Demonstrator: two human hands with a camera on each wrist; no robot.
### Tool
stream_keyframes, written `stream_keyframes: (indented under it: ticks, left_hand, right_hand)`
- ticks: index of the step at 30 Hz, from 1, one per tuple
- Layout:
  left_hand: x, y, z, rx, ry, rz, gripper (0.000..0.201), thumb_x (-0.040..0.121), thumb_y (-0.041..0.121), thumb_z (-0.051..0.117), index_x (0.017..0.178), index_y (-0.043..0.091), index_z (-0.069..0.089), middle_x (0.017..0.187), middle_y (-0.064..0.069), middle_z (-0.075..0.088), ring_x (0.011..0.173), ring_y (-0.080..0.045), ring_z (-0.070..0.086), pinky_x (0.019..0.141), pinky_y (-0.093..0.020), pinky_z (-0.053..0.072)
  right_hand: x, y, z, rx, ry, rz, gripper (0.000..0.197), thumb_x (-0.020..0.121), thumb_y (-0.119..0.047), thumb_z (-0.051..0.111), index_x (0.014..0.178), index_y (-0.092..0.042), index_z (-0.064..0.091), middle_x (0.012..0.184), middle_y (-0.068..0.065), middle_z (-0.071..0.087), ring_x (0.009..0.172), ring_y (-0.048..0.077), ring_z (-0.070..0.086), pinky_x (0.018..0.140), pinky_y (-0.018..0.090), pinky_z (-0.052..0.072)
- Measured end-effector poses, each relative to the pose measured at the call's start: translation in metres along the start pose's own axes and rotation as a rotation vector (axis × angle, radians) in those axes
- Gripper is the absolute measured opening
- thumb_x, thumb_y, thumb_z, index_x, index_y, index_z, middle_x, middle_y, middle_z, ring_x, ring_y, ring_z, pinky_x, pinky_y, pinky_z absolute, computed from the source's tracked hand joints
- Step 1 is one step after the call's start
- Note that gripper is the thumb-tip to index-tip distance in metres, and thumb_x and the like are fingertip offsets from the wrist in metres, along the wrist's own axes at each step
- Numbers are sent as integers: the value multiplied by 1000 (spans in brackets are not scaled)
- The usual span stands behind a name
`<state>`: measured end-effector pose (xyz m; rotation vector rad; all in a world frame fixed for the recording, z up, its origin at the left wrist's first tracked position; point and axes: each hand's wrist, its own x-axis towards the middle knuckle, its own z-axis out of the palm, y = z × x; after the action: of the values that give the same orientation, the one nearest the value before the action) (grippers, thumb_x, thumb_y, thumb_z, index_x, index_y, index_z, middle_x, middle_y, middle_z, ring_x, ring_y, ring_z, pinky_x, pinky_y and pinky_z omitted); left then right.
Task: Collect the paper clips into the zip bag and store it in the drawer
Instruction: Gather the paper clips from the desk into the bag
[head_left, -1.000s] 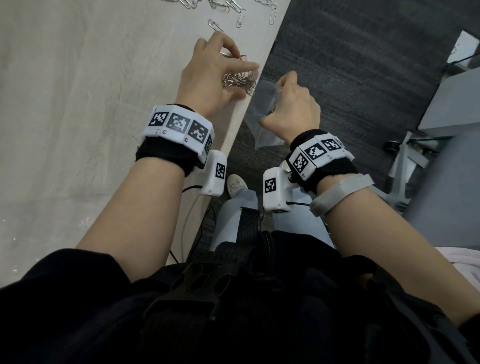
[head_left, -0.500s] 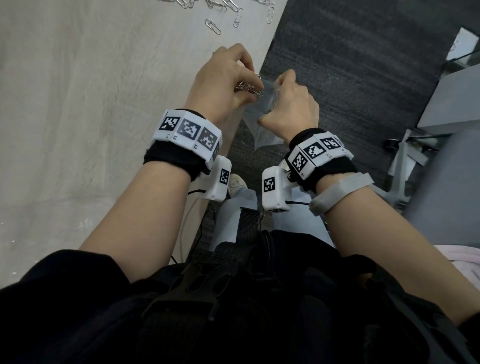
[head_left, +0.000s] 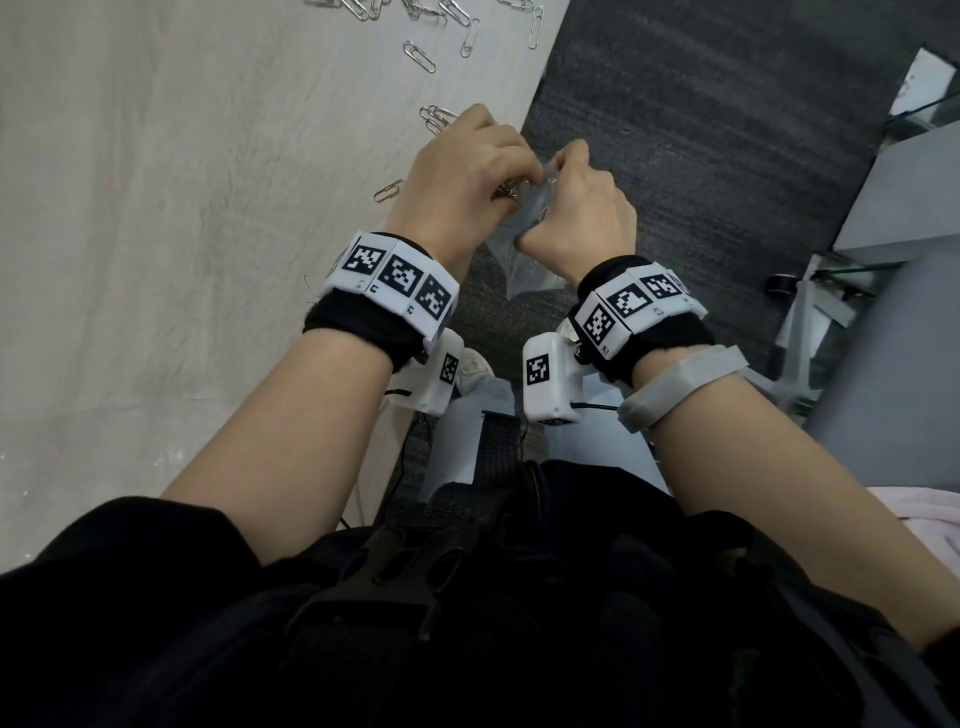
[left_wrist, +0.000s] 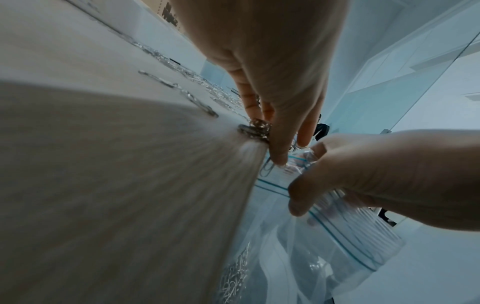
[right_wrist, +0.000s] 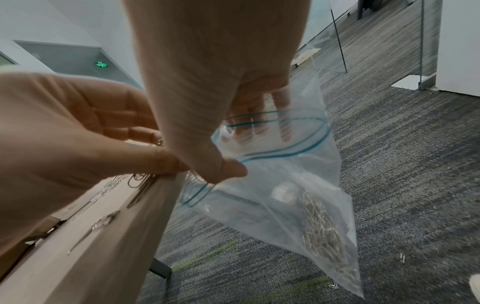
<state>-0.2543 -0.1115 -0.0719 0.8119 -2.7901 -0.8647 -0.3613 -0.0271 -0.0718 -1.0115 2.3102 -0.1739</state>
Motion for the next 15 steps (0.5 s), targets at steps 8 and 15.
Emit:
stream_keyframes:
  ticks: [8, 15]
  left_hand:
    - [-1, 3, -9, -59, -54, -40, 30, 71, 8, 70, 100, 14, 66, 94, -2, 70, 95, -27, 51, 73, -38, 41]
    - [4, 6, -12, -112, -81, -77, 46, 70, 12, 73, 114, 14, 61, 108, -7, 65, 103, -28, 52, 83, -31, 35]
  right_hand:
    - [1, -1, 0, 2, -4, -3, 53, 77, -19, 68, 122, -10, 41, 113, 11, 63, 104, 33, 62, 75, 35, 42]
    - [0, -3, -2, 9, -6, -5, 57, 78, -28, 71, 123, -10, 41, 116, 12, 63, 108, 34, 61, 79, 36, 43]
